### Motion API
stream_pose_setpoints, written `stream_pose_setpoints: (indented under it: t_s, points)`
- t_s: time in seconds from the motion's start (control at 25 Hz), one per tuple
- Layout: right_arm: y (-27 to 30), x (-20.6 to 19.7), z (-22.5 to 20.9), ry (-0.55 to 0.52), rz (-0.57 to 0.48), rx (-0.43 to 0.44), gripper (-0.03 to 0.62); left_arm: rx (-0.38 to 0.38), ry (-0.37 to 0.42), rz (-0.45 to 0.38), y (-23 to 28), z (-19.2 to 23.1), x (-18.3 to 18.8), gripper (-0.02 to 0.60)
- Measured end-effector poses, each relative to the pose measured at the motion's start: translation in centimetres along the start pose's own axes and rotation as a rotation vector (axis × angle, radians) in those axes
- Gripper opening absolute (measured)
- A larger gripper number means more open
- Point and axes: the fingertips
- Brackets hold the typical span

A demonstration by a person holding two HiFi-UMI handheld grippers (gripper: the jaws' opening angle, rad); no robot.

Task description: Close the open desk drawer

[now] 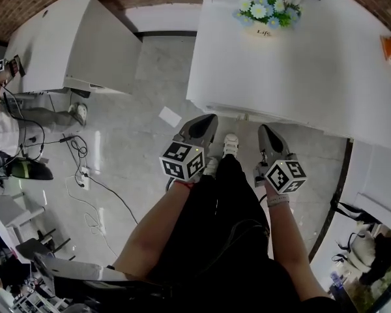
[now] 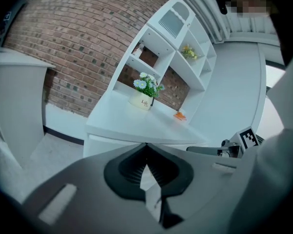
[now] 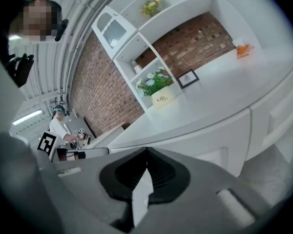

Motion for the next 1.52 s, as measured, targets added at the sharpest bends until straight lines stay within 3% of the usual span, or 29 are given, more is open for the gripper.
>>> stream_pose_setpoints:
  t_s: [0.52,0.88,1.24,1.52]
  points:
    - [-6.4,6.1,7.2,-0.342,-0.142,-0.008,0.000,-0.085,0.157,-0.222,-7.5,-2.0,6.2,0.003]
    - [-10.2,9.6,10.2,-0.459,-0.231,-0.078,0.000,-0.058,0.123,-0.315,-11.0,-1.2,9.5,0.003]
    - [-11.9,11.1,11.8,-0.505,-0.283,-0.082,0.000,-0.054,0.137,-0.364,-12.6,-1.7,11.0,0.003]
    - [-12.7,11.8,12.6,-0.540,-0.259,-0.064,0.000,-0.045,0.175,-0.391,-13.8,-3.2,11.6,0.003]
Point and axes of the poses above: the fingertips, and each gripper's own axes: y forward along the fingers, z to its left, x out of its top, and after that the axes turned 13 degrees about x, right-handed
